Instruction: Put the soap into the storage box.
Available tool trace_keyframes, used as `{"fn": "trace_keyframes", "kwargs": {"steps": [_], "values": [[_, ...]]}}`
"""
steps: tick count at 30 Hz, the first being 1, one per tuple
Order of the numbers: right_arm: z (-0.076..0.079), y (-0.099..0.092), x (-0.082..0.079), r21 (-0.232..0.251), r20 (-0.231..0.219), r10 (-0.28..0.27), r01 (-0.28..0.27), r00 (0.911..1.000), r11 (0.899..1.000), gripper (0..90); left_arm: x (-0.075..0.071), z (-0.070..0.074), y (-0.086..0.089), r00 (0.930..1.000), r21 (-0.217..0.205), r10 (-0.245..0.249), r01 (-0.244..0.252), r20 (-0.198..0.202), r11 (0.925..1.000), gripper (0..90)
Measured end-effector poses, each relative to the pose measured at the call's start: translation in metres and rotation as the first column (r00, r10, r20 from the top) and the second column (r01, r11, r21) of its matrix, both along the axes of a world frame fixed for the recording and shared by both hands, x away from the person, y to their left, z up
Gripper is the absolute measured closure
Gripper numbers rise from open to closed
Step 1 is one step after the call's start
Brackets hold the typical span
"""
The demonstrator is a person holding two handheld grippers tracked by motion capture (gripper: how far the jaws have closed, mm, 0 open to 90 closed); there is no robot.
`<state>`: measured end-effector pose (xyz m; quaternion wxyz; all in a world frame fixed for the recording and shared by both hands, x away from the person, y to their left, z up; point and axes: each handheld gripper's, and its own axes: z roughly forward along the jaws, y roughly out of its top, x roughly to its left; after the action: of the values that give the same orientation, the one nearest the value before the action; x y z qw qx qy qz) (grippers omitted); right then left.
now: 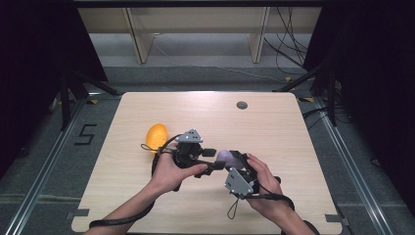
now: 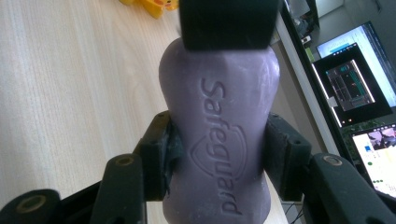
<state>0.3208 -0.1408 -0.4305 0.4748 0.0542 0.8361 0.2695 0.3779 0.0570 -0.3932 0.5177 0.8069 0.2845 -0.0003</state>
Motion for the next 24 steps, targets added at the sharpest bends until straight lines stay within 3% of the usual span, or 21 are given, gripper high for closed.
{"fn": "trace_keyframes", "kwargs": {"steps": [6,11,12,15,16,20,22,24], "values": [[0.000,0.001,-0.001,0.001,-0.008,0.008,-0.008,0.9999,1.000,50.2,0.006,-0.005,-0.007,0.9997,0.014,-0.007,0.007,-0.022,0.9999,42.3],[0.000,0.002,0.000,-0.010,-0.003,0.018,-0.018,0.9998,1.000,50.2,0.010,-0.009,-0.010,0.9987,0.004,0.005,-0.005,-0.050,1.0000,44.7],[-0.002,0.003,-0.002,0.020,-0.028,-0.009,0.010,0.9996,1.000,50.2,0.011,-0.010,-0.011,0.9985,0.006,0.005,-0.004,-0.055,1.0000,46.2],[-0.001,0.004,-0.002,0.013,-0.022,0.001,-0.001,0.9998,1.000,50.2,0.012,-0.011,-0.013,0.9971,-0.014,0.008,-0.009,-0.076,0.9999,48.5],[-0.001,0.004,-0.003,0.016,-0.024,-0.002,0.003,0.9997,1.000,50.2,0.013,-0.012,-0.013,0.9966,-0.014,-0.012,0.011,-0.081,0.9998,49.1],[-0.001,0.005,-0.004,0.023,-0.028,-0.004,0.005,0.9996,1.000,50.2,0.013,-0.013,-0.015,0.9954,-0.022,-0.015,0.013,-0.094,0.9997,50.5],[0.000,0.005,-0.003,0.007,-0.004,0.016,-0.016,0.9999,1.000,50.2,0.013,-0.013,-0.015,0.9954,-0.023,-0.013,0.011,-0.095,0.9997,53.4],[0.000,0.005,-0.004,0.019,-0.016,0.004,-0.003,0.9999,1.000,50.1,0.013,-0.013,-0.015,0.9949,-0.026,-0.020,0.017,-0.099,0.9995,54.1]]}}
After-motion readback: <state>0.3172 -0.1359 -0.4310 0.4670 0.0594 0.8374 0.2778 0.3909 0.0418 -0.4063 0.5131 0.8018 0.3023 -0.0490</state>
